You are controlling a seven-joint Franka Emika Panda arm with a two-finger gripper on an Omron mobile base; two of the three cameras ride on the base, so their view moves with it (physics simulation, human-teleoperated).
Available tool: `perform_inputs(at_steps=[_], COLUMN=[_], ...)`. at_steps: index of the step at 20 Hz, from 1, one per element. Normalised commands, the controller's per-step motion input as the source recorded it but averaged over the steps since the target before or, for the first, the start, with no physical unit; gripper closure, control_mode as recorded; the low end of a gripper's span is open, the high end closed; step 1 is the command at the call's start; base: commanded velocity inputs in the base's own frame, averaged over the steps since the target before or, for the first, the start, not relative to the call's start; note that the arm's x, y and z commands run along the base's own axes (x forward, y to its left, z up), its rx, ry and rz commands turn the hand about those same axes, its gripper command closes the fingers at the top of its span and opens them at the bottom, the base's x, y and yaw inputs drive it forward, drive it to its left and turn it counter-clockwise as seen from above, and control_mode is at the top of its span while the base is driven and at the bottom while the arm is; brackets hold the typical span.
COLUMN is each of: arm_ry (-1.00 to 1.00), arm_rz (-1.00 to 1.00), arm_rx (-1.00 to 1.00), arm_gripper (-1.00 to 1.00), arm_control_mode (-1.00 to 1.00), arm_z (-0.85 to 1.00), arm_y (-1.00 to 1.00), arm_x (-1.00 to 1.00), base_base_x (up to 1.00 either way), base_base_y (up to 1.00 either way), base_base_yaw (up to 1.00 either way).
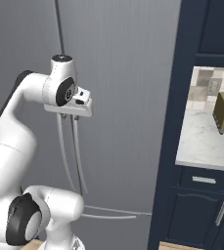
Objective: Retrieve the orange and apple from the fridge and place them into the bowl on the dining table.
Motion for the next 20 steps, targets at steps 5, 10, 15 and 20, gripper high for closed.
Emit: perform_inputs(at_steps=[5,10,15,20], arm_ry=[0.0,0.0,0.0,0.0], arm_rz=[0.0,0.0,0.0,0.0], arm_rx=[0.0,0.0,0.0,0.0], arm_gripper=[-1.0,-1.0,-1.0,-1.0], arm_control_mode=[-1.0,-1.0,-1.0,-1.0], arm_z=[0.0,0.0,0.0,0.0], arm_y=[0.0,0.0,0.0,0.0], arm_x=[-0.03,-0.04,-0.16,-0.31], base_base_x=[0.0,0.0,0.0,0.0], base_base_y=[0.0,0.0,0.0,0.0], base_base_yaw=[0.0,0.0,0.0,0.0])
